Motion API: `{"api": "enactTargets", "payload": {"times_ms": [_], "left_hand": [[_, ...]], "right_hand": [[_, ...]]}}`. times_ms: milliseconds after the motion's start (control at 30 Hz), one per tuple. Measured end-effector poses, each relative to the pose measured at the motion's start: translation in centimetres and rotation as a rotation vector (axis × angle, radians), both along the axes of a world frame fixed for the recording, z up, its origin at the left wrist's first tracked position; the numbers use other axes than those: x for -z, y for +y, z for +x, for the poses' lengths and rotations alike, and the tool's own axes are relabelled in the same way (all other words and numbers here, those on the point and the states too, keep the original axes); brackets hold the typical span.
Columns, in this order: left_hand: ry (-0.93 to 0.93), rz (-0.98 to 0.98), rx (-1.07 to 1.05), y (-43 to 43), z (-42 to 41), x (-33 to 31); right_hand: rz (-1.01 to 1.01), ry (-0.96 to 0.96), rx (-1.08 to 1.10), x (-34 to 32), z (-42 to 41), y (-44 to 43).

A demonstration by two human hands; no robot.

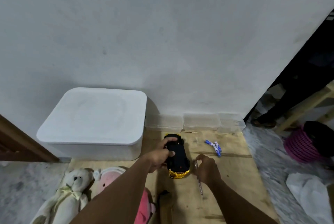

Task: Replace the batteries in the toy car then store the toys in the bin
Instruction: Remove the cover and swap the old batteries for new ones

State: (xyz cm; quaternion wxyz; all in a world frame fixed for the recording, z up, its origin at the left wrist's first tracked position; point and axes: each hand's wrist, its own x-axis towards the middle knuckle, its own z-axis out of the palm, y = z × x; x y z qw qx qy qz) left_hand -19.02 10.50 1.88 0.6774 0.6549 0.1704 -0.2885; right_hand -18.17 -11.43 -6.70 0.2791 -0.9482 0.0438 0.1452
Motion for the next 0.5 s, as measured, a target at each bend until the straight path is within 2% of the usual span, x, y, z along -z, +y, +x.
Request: {"api": "enactTargets", "payload": {"times_ms": [67,167,267,400,500], "left_hand": [[-0.012,0.008,-0.005,0.1,-0.3,0.1],[-0.017,0.003,-0.001,0.3,-0.1,-0.5],[-0.013,0.005,0.01,0.5,0.1,-1.2],[-0.013,-0.018,0.036,0.4,0.2,-2.0],[-0.001,-0.03,0.008,0.5,0.3,-2.7]], "right_hand": [[-0.02,-0.047,-0.013,-1.4,0.6,0.1],[0.25,-0.222,0.015,-4.9,2.3,1.2],[0.411,-0.243,-0.155,-8.7,3.3,2.8],[0.333,-0.124,-0.385,-10.7,3.9,4.3],[0.258,-0.094,-0.415,-11.1,4.0,5.1]]}}
